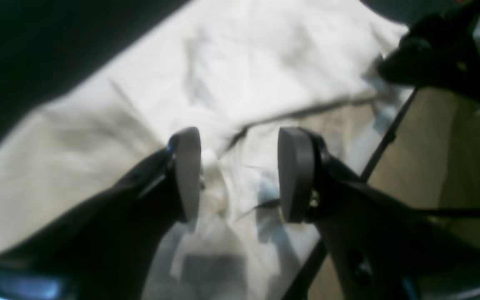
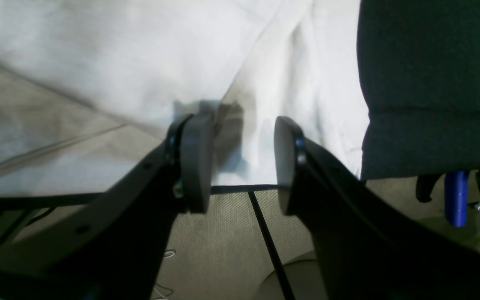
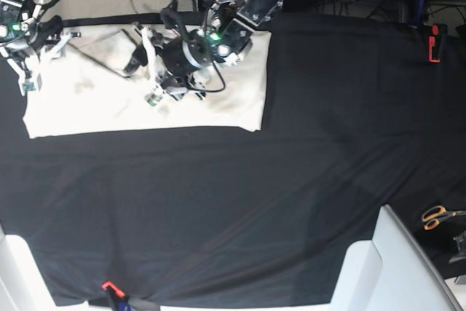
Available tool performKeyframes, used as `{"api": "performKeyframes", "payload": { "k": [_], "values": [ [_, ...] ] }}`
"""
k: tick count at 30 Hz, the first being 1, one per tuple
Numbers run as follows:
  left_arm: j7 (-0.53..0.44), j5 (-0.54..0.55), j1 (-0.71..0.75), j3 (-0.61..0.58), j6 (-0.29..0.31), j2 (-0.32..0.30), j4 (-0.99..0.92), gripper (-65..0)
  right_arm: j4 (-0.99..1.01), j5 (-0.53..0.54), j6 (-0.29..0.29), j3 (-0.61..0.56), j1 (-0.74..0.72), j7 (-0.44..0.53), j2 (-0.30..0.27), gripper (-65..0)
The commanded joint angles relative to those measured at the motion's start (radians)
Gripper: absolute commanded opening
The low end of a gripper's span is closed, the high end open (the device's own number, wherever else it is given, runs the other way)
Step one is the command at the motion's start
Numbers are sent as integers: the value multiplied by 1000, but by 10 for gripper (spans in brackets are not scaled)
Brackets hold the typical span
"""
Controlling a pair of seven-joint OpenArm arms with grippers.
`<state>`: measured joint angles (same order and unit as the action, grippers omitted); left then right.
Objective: Fold the T-shirt properly
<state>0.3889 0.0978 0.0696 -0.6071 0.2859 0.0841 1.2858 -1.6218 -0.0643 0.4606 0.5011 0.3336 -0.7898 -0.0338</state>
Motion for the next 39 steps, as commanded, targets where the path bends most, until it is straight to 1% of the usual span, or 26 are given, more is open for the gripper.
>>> {"api": "performKeyframes", "payload": {
  "k": [1, 3, 5, 8, 9, 10, 11, 12, 13, 15, 19, 23, 26, 29, 32, 34, 36, 39],
  "values": [
    [-25, 9, -18, -14, 2, 27, 5, -357, -19, -1, -1, 3, 0, 8, -12, -419],
    [-29, 10, -27, -24, 2, 32, 1, -357, -19, -1, -1, 3, 0, 8, -12, -419],
    [-26, 10, -27, -20, 2, 49, 36, -359, -19, -1, -1, 3, 0, 8, -12, -419],
    [-23, 7, -27, -17, 2, 46, 105, -362, -19, -1, -1, 3, 0, 8, -12, -419],
    [-21, 3, -27, -14, 2, 42, 122, -374, -19, -1, -1, 3, 0, 8, -12, -419],
    [-21, 3, -24, 3, 2, 30, 134, -410, -19, -1, -1, 3, 0, 8, -12, -419],
    [-21, 3, -17, 25, 2, 16, 140, -479, -19, -1, -1, 3, 0, 8, -12, -419],
    [-21, 3, -14, 39, 2, 9, 148, -558, -19, -1, -1, 3, 0, 8, -12, -419],
    [-21, 3, -14, 54, 2, 0, 148, -650, -19, -1, -1, 3, 0, 8, -12, -419],
    [-21, 3, -6, 83, 2, -17, 137, -650, -19, -1, -1, 3, 0, 8, -12, -419],
    [-25, 3, -21, 126, 0, -17, 62, -650, -19, -1, -1, 3, -1, 8, -12, -419],
    [-29, 7, -57, 118, 0, -13, -22, -650, -19, -1, -1, 3, -1, 8, -12, -419],
    [-31, 3, -83, 125, 0, 23, -74, -650, -19, -1, -1, 3, -1, 8, -12, -419],
    [-31, 9, -112, 120, 0, 30, -119, -650, -19, -1, -1, 3, -1, 8, -12, -419],
    [-31, 9, -133, 118, 0, 55, -173, -650, -19, -1, -1, 3, -1, 8, -12, -419],
    [-31, 9, -130, 118, 0, 56, -174, -650, -19, -1, -1, 3, -1, 8, -12, -419],
    [-31, 9, -112, 123, 0, 55, -128, -650, -33, -1, -1, 3, -1, 11, -18, -419],
    [-25, 7, -84, 132, 0, 39, -25, -650, -91, 1, 0, 9, 0, 62, -27, -419]
  ]
}}
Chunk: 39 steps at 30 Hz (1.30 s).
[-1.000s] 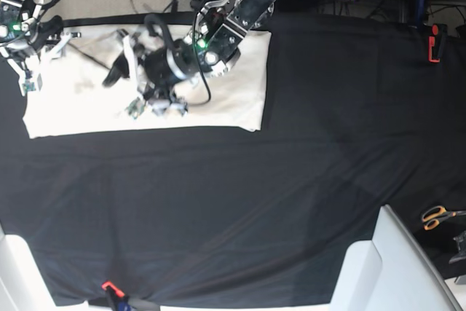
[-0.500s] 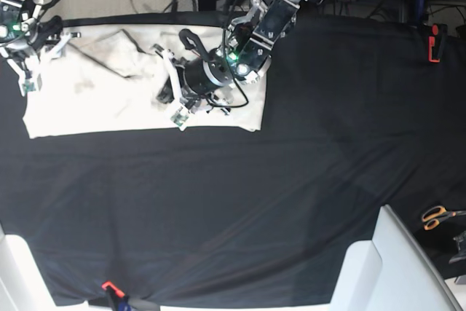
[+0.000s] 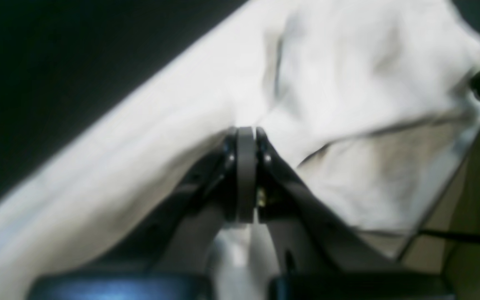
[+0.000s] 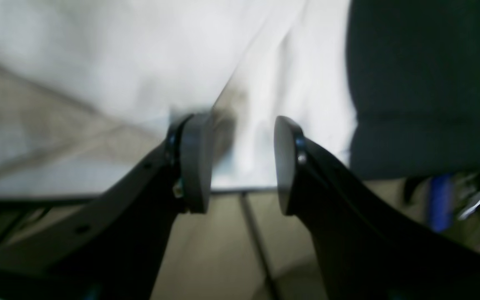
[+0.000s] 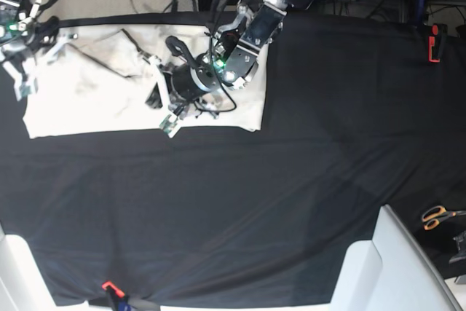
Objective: Fold the T-shirt properly
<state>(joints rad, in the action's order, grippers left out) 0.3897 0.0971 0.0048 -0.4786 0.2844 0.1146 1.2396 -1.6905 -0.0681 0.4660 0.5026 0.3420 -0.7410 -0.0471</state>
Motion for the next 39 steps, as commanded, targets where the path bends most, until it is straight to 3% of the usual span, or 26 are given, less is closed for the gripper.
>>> {"api": "performKeyframes", "payload": {
  "k": [1, 4, 6, 8, 9, 11, 13, 15, 17, 19, 23, 27, 31, 39],
  "values": [
    [-24, 8, -6, 24, 2, -11, 62, -650, -44, 4, -5, 11, -10, 30, -13, -416],
    [-22, 6, 76, 122, 2, -85, 210, -650, -105, 7, 3, 14, -28, 50, -13, -414],
    [-22, 10, 156, 226, 2, -149, 300, -650, -99, 72, 79, 28, -68, 38, -15, -414],
    [-22, 10, 240, 347, 2, -203, 371, -650, -75, 176, 201, 121, -120, 1, -15, -414],
    [-22, 10, 288, 410, 2, -224, 400, -650, -62, 230, 232, 179, -146, -25, -15, -414],
    [-30, 10, 373, 533, 3, -266, 440, -650, -24, 311, 232, 287, -203, -101, -13, -410],
    [-30, 10, 452, 662, 6, -284, 469, -650, 31, 356, 232, 387, -265, -194, -27, -345],
    [-31, 11, 508, 765, 8, -283, 487, -650, 114, 386, 232, 463, -312, -272, -69, -236],
    [-33, 11, 548, 829, 9, -283, 489, -650, 232, 433, 232, 514, -338, -305, -112, -132],
    [-33, 40, 574, 872, 31, -283, 481, -650, 363, 483, 232, 540, -341, -291, -170, -84],
    [-33, 198, 604, 964, 160, -283, 464, -650, 682, 673, 232, 537, -338, -262, -308, -80],
    [-31, 247, 596, 1016, 220, -283, 427, -650, 831, 799, 232, 499, -323, -263, -369, -80],
    [-31, 247, 594, 1009, 224, -283, 423, -650, 832, 851, 232, 379, -307, -263, -366, -80],
    [-31, 247, 594, 1009, 224, -283, 423, -650, 835, 867, 232, 273, -294, -263, -314, -80]
  ]
}}
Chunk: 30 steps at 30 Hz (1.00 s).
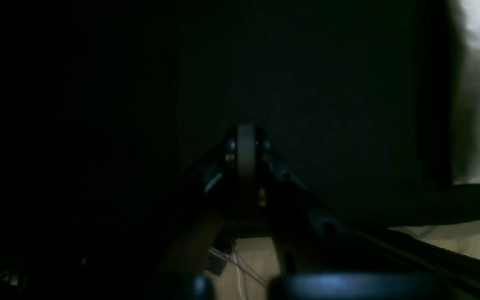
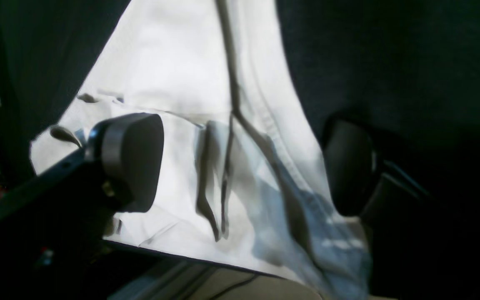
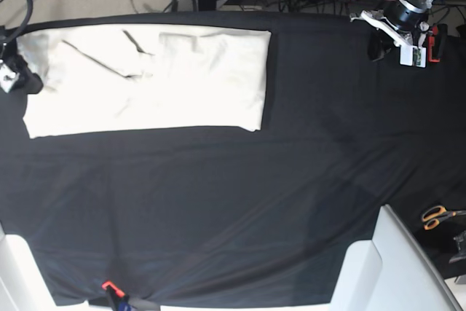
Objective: Fold the T-shirt properly
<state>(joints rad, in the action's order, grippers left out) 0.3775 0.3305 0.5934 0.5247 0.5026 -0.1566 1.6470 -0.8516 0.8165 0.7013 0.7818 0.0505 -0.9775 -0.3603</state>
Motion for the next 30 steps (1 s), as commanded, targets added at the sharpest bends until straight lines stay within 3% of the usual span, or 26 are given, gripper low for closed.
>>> {"api": "performKeyframes", "payload": {
  "k": [1, 7, 14, 20, 22, 27, 30],
  "values": [
    [-19, 14, 6, 8, 6, -11, 15, -650, -4, -18, -3, -25, -2, -30, 2, -80],
    [-19, 14, 4, 5, 6, -11, 15, -650, -11, -18, -3, -48, 16, -76, 43, -83],
    [-19, 14, -10, 4, 6, -11, -17, -650, -11, -18, -3, -55, 35, -80, 57, -282],
    [-19, 14, -10, 4, 6, -11, -21, -650, -11, -18, -3, -120, 33, -48, 57, -305],
    [-19, 14, -10, 4, 6, -11, -21, -650, -11, -19, -3, -121, 32, -11, 56, -360],
    [-19, 14, -10, 4, 6, -11, -21, -650, -11, -72, -3, -123, -1, 27, 48, -645],
    [-19, 14, -10, 4, 6, -11, -20, -650, -31, -167, -3, -120, -41, 27, 37, -642]
  ]
}}
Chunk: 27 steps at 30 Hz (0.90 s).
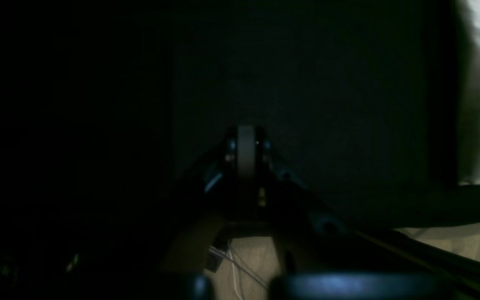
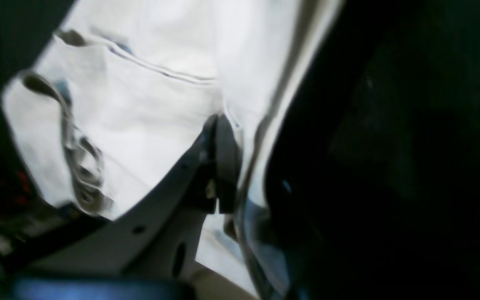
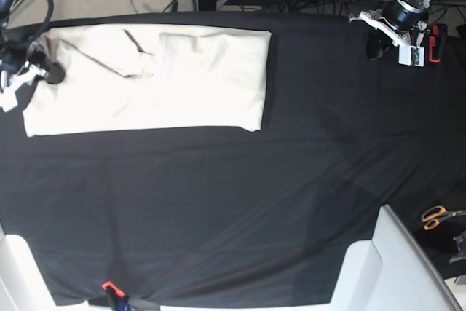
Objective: Fold the T-shirt properly
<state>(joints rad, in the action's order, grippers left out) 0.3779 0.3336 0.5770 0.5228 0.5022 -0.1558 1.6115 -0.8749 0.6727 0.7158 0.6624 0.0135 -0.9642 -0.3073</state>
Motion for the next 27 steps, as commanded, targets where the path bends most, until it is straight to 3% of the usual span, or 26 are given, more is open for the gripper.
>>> {"api": "performKeyframes", "payload": {
  "k": [1, 7, 10, 12, 15, 18, 22, 27],
  "values": [
    [-20, 11, 7, 6, 6, -12, 17, -650, -27, -54, -18, 7, -11, 14, -16, -644],
    [-20, 11, 7, 6, 6, -12, 20, -650, -203, -173, -18, 1, 10, 14, -10, -644],
    [-20, 11, 7, 6, 6, -12, 20, -650, -393, -190, -18, -10, 84, 15, 47, -644],
    [-20, 11, 7, 6, 8, -12, 20, -650, -565, -253, -18, -76, 145, 47, 84, -645],
    [-20, 11, 7, 6, 8, -12, 22, -650, -752, -399, -138, -211, 222, 100, 135, -645],
    [-20, 11, 7, 6, 8, -12, 22, -650, -878, -549, -223, -343, 270, 107, 193, -645],
    [-20, 11, 7, 6, 8, -12, 22, -650, -966, -772, -275, -494, 297, 110, 254, -645],
    [-20, 11, 8, 6, 8, -12, 22, -650, -1001, -1066, -284, -651, 300, 110, 343, -645]
  ]
}}
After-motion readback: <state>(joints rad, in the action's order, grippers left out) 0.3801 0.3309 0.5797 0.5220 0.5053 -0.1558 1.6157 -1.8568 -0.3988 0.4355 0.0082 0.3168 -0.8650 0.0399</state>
